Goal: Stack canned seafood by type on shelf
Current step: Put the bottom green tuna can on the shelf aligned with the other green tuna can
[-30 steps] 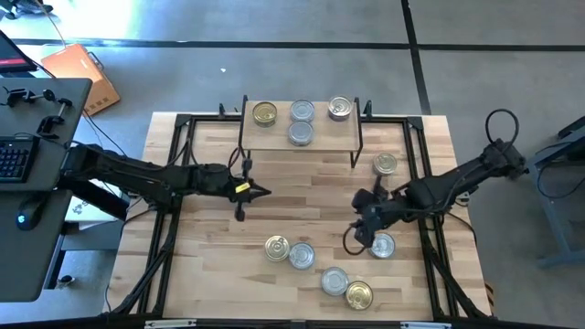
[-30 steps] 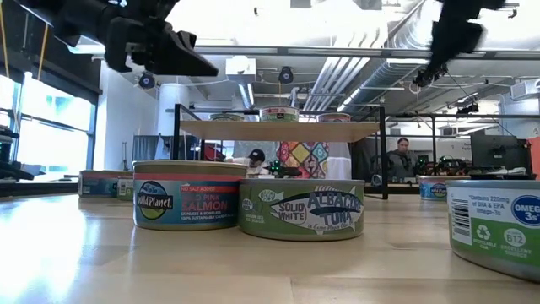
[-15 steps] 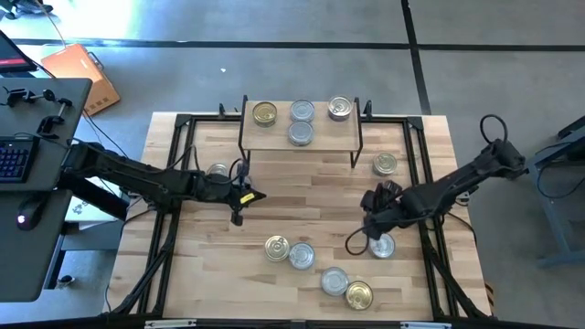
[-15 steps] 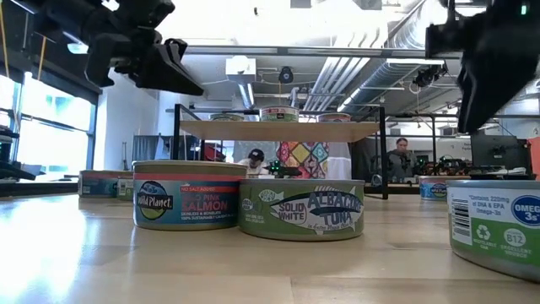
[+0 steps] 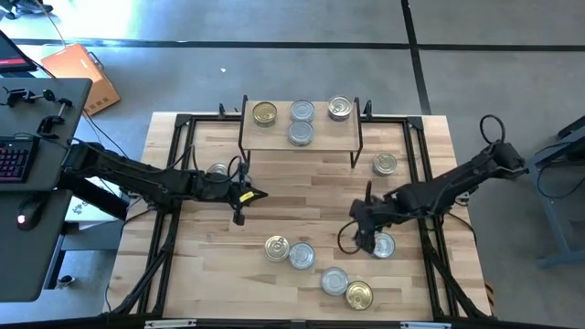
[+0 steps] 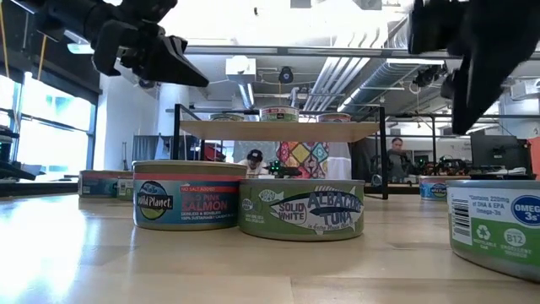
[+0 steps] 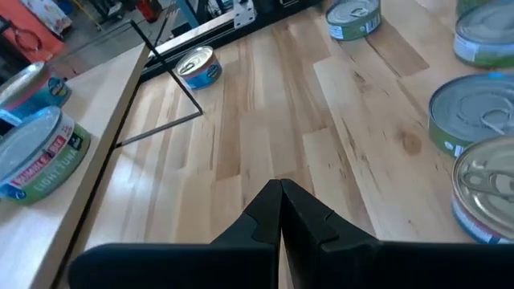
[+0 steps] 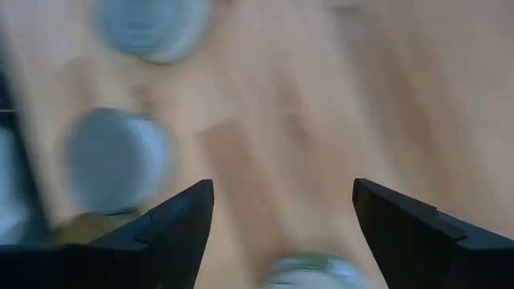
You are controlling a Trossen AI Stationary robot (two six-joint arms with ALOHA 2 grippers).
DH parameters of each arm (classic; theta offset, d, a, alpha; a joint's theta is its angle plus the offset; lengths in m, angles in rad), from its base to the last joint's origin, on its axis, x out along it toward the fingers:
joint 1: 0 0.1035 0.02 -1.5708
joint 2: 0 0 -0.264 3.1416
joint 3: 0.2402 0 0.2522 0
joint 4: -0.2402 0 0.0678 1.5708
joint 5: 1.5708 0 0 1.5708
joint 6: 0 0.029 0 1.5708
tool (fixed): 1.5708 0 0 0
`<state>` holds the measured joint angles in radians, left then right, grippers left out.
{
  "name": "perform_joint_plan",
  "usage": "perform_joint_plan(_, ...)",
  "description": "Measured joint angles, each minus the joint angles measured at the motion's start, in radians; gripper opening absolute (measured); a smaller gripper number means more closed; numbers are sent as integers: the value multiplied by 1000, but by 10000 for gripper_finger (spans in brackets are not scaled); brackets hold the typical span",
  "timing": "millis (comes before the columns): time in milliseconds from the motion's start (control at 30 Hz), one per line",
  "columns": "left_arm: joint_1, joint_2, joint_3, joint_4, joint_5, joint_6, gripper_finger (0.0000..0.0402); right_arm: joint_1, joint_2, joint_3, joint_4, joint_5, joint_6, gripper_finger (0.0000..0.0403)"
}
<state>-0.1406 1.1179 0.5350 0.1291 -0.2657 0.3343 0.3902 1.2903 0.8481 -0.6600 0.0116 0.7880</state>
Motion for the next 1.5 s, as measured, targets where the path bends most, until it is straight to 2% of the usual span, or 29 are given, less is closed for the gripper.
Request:
perform_joint_plan(133, -6, 0, 0, -4, 0, -38, 0, 97, 65, 21, 148, -128, 83, 288)
perform_joint_plan(267, -19, 0, 0, -3, 0, -54, 0, 190, 160, 21, 295, -250, 266, 260)
perform_joint_plan(500, -46, 0, 0, -4, 0, -54, 0, 286, 320, 21, 494, -306, 363, 168)
perform_joint_plan(633, -61, 0, 0, -5, -9, -54, 0, 292, 392, 21, 514, -335, 331, 106)
perform_joint_plan(800, -66, 0, 0, -4, -10, -45, 0, 265, 423, 24, 492, -368, 244, 48)
perform_joint_plan(1000, -63, 0, 0, -5, -39, -44, 0, 212, 412, 28, 354, -347, 212, 8)
perform_joint_plan(1233, -63, 0, 0, -9, -42, -44, 0, 122, 408, 31, 227, -274, 116, 4)
perform_joint_plan(1500, -63, 0, 0, -11, -42, -44, 0, -39, 407, 31, 235, -211, -89, 4)
